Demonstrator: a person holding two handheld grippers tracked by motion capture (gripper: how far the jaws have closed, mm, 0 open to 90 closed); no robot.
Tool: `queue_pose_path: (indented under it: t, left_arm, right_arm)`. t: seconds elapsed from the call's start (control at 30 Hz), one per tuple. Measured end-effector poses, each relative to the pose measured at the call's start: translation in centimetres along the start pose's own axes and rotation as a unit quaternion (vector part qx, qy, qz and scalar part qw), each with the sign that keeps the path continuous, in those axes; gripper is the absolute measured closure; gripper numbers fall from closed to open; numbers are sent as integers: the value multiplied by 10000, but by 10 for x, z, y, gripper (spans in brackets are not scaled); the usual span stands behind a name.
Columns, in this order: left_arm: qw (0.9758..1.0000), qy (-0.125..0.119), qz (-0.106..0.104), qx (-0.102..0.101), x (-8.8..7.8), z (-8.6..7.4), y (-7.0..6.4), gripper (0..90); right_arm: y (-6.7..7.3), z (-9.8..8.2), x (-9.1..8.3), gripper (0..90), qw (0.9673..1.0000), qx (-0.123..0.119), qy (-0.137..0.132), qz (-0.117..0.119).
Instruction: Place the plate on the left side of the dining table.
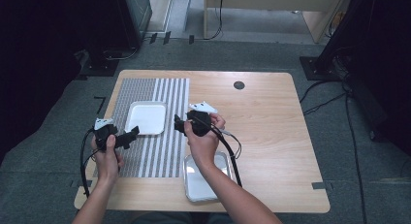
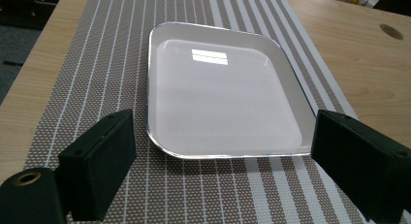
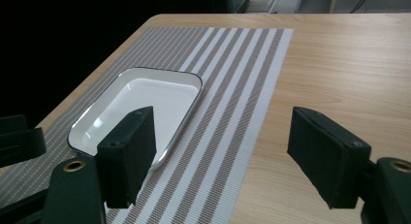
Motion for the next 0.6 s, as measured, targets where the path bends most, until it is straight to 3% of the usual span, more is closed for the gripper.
queue_pose_path:
  t: [0.43, 0.6]
  left_arm:
    - [9999, -70, -9, 73, -18, -20, -7, 92]
    - [9999, -50, -94, 92, -23, -30, -6, 39]
  right_arm:
    - [-28, -14, -29, 261, 9996, -161, -117, -211]
    - [-37, -22, -38, 260, 9994, -224, -122, -254]
Point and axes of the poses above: each handheld gripper's, and its own axes: x roughly forward along the jaws, z roughly out of its top, y roughly to its left, the point moved 1 cm from there along x, roughly forward along the jaws, and after that the axes turned 8 degrees about y, right-handed, at the moved point
